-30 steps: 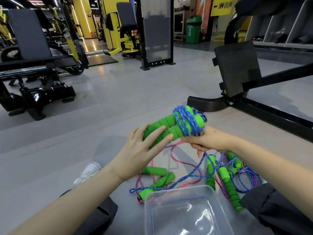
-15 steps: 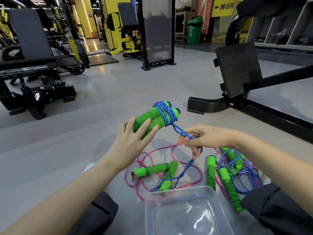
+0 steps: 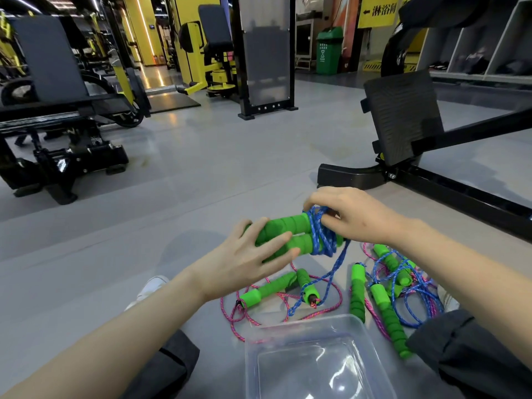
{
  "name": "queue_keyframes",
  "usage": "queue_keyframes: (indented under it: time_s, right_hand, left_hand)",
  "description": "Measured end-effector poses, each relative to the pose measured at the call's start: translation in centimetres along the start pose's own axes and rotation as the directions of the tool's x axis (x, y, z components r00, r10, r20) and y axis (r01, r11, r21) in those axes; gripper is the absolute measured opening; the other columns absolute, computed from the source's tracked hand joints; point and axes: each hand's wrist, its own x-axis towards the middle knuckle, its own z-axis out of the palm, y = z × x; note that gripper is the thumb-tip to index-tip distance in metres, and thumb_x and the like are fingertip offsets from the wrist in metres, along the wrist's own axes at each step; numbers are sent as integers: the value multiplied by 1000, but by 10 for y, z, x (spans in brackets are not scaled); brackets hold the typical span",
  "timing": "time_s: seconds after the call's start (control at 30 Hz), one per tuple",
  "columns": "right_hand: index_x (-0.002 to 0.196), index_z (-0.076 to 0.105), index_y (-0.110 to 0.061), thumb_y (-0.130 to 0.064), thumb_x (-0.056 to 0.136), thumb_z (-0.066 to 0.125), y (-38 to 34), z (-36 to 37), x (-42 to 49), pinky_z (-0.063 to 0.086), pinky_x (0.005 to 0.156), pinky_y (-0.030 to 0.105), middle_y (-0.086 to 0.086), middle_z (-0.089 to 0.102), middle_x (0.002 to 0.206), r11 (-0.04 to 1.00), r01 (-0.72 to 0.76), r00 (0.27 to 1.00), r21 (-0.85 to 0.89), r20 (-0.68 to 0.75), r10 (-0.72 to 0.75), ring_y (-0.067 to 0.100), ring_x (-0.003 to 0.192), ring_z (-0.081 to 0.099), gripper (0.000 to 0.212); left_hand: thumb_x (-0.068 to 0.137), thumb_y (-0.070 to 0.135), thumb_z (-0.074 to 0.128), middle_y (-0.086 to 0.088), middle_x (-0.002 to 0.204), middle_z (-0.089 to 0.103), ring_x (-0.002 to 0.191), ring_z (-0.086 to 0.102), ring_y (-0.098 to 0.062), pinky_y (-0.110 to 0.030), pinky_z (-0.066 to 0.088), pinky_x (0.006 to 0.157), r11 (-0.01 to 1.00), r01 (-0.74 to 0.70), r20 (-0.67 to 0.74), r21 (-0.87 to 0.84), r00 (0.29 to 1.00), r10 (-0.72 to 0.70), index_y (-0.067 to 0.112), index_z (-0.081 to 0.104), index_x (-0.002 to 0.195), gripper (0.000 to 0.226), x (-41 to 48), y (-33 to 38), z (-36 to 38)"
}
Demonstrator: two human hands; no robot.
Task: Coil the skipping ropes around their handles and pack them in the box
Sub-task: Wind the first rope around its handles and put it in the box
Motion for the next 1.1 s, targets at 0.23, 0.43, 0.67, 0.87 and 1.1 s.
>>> queue_keyframes:
  time_s: [0.23,0.43,0.67,0.87,1.1]
  right_hand:
    - [109,54,-24,-28,89,41,8,-10,-2,50,63,36,-3,65,97,991,81,997,-104,-6,-82,24,80,63,25]
    - [86,71,-18,-35,81,69,9,-28,4,35,55,24,-2,48,51,939,-116,993,323,47,106,8,48,38,18]
    - [100,60,-5,-19,76,76,34,-9,-13,53,73,25,1,63,67,565,-460,875,685,456,160,4,61,62,33]
    - [51,49,-23,-22,89,62,26,18,-6,51,66,23,-5,43,44,706,-425,900,566,350,261,20,55,49,40]
    - [75,55,-15,-15,93,53,1,-5,-4,47,70,29,6,61,55,523,-546,811,654,569,135,23,65,67,17]
  left_hand:
    - [98,8,41,-7,128,47,106,50,-43,-46,44,81,999,-30,-117,-35,993,26,19,45,131,35,-5,-2,-5]
    - [102,16,43,-5,125,49,104,51,-41,-43,42,82,987,-31,-251,-157,968,-10,19,50,125,24,16,16,-22]
    - [96,23,56,-3,127,48,108,53,-40,-40,43,83,981,19,-395,-195,914,-96,23,51,125,29,37,24,-37]
    - [99,11,44,-8,129,44,105,48,-41,-46,42,82,973,230,-305,-31,925,-228,19,43,135,37,18,-8,-22]
    - [93,1,38,-11,129,43,106,46,-41,-46,36,78,907,402,-239,127,900,-365,15,46,133,43,2,-28,-8]
